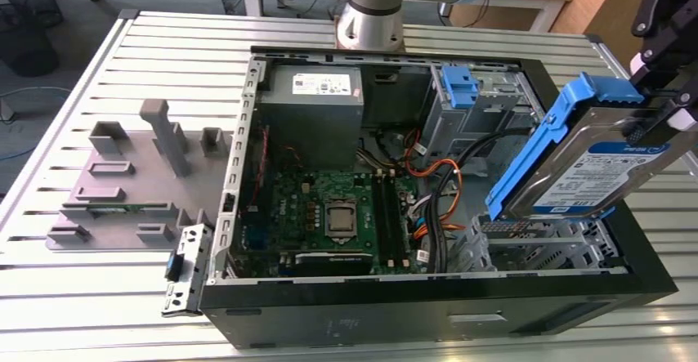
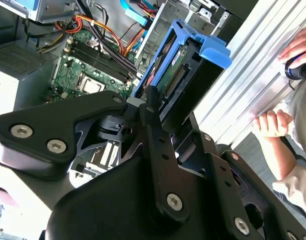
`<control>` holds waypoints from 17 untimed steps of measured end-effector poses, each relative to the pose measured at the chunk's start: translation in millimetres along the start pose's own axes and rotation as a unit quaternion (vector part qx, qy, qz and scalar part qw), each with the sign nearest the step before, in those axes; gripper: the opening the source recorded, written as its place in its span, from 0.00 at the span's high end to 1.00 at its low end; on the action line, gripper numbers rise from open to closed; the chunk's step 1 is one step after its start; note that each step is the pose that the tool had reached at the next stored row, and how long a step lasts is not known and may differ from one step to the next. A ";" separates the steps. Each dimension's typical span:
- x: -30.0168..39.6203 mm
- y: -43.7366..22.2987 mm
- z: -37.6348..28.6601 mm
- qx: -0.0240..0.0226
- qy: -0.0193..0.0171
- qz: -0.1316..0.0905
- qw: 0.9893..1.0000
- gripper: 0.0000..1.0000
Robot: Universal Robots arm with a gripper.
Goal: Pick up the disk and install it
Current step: 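Pick up the disk, then insert the disk into the insertion slot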
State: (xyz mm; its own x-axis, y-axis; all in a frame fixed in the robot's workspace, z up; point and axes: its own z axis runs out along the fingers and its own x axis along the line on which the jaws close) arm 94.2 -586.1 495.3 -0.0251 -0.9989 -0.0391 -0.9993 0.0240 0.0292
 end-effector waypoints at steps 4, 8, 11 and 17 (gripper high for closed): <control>0.1 -0.2 1.6 0.001 0.000 0.000 1.000 0.65; 0.2 -0.1 3.6 0.002 0.000 0.000 1.000 0.65; 0.2 -0.6 6.2 0.002 0.000 0.000 1.000 0.65; 0.2 -6.2 9.0 0.002 0.000 0.000 1.000 0.65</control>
State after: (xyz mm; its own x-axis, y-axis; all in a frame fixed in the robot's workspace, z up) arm 100.2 -586.0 486.1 -0.0249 -0.9989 -0.0391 -0.9994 0.0239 0.0253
